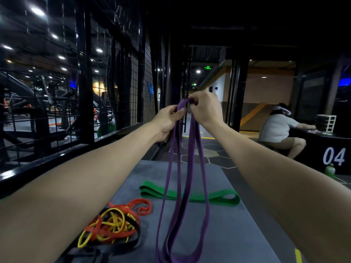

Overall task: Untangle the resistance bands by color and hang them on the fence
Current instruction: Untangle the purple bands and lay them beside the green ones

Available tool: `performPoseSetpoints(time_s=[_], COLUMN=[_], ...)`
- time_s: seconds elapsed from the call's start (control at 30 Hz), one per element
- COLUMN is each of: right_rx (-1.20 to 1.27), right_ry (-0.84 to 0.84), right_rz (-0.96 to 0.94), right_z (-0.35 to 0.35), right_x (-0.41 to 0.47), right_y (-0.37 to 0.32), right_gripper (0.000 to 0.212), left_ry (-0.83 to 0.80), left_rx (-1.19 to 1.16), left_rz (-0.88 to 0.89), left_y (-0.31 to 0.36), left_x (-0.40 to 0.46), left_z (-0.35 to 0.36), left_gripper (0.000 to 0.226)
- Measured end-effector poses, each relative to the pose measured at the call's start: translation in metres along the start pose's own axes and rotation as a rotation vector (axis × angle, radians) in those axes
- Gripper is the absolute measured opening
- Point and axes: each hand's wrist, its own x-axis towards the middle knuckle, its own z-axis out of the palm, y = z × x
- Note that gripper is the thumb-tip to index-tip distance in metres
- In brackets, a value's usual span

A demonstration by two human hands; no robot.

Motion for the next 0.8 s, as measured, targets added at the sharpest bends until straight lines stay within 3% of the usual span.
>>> performPoseSetpoints(time_s=[0.17, 0.4, 0.63, 0.8], right_rx=[-0.125, -0.216, -0.204, -0.096], right_ry=[-0.094, -0.092, -0.051, 0.007], right_rz=[-0.035, -0.076, -0.079, -0.030], right_z=[-0.007, -0.011, -0.007, -0.011], right_x=[0.000, 0.001, 0.007, 0.011], right_y=[0.002, 0.004, 0.001, -0.003], right_gripper=[0.020, 0.021, 0.021, 0.027], left_ry=[-0.002, -0.029, -0.096, -0.066], left_rx=[-0.017, -0.056, 0.141, 0.000], left_rz=[0.029, 0.000, -0.011, 0.048], left_y=[-0.003, -0.003, -0.002, -0.009], left_x=[0.002, 0.003, 0.003, 0.006], left_z=[0.004, 0.007, 0.014, 0.029], left_gripper=[0.026, 0.011, 0.017, 0.051])
